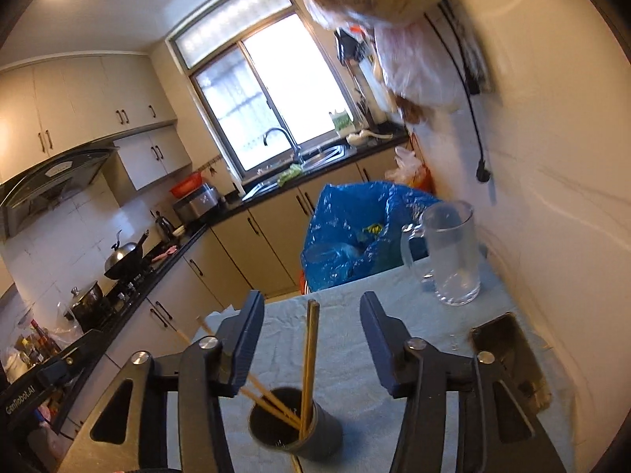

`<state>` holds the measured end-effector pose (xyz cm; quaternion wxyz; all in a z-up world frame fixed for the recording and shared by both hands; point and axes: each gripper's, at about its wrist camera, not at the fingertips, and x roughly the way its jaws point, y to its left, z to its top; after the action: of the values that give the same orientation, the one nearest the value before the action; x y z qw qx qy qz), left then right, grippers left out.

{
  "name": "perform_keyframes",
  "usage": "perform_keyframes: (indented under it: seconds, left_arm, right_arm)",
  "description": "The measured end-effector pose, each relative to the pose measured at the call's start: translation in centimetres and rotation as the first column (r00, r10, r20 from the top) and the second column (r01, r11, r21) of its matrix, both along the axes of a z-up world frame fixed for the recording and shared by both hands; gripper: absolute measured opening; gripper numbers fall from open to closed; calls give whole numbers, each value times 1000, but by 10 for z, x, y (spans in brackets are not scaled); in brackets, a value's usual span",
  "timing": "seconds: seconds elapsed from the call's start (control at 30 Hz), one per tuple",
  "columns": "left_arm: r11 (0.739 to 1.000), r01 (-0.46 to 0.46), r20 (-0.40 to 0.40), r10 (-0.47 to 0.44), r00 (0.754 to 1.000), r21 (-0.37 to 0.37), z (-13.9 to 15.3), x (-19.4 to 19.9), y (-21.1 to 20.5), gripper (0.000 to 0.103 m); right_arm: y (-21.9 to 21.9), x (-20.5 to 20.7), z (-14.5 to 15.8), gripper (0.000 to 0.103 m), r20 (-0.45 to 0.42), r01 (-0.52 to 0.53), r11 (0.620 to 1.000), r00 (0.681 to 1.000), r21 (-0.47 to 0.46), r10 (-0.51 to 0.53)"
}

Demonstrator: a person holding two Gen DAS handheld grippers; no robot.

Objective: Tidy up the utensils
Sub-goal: 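Open both tools to release the chopsticks into the holder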

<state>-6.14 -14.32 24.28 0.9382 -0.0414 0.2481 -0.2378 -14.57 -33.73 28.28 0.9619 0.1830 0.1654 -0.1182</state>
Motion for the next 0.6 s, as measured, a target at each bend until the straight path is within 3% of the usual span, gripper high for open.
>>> perform_keyframes:
  seconds: [0.13, 0.2, 0.27, 0.4, 0.5, 0.6]
  left_arm:
    - [998, -60, 17, 60, 998, 11, -15, -36, 47, 74]
    - [995, -102, -7, 102, 995, 10, -29, -48, 69, 75]
    - [991, -132, -67, 132, 989, 2, -48, -55, 91, 75]
    - [978, -206, -247, 191, 950, -37, -102, -57, 131, 75]
    - [975, -220, -345, 198, 918, -28, -139, -56, 141, 66]
    - [982, -188, -409, 178, 895, 15, -169, -54, 131, 50]
  right_arm:
    - [20, -41, -12, 69, -19, -18, 998, 1000, -61, 17]
    - [32, -57, -30, 70, -71, -62, 995, 996, -80, 56]
    - [42, -67, -53, 70, -135, -112, 990, 986, -80, 101]
    - [62, -77, -109, 70, -291, -198, 980, 940, -33, 180]
    - [69, -77, -139, 70, -357, -225, 974, 911, -14, 206]
    - [72, -74, -161, 70, -388, -232, 973, 897, -5, 212]
